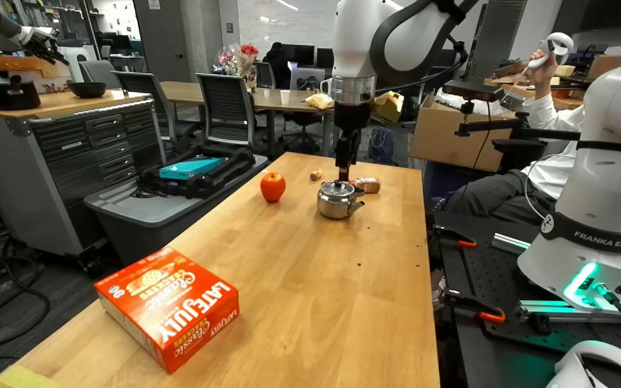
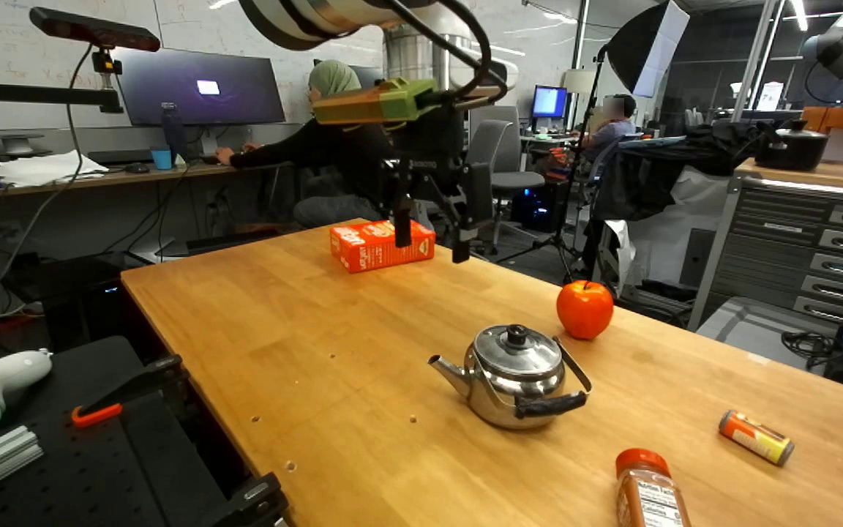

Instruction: Pick up the lid and place it on the teapot

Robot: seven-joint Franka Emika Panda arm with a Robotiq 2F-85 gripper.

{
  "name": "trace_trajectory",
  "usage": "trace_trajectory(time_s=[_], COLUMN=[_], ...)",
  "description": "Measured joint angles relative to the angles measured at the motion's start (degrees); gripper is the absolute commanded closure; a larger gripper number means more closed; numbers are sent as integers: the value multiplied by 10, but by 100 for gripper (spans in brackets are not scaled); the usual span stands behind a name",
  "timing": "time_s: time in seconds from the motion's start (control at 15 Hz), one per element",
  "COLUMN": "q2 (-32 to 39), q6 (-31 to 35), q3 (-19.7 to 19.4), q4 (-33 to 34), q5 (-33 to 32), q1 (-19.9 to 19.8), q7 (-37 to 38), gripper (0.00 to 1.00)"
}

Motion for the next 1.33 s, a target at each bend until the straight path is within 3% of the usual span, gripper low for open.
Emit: trace_trajectory(time_s=[0.27, 0.6, 1.33], q2=[-30, -66, -140], q6=[-8, -80, -280], q3=[10, 11, 39], q4=[-18, -21, 18], q5=[51, 105, 105], q1=[8, 21, 24], q7=[-61, -106, -53], gripper=[0, 0, 0])
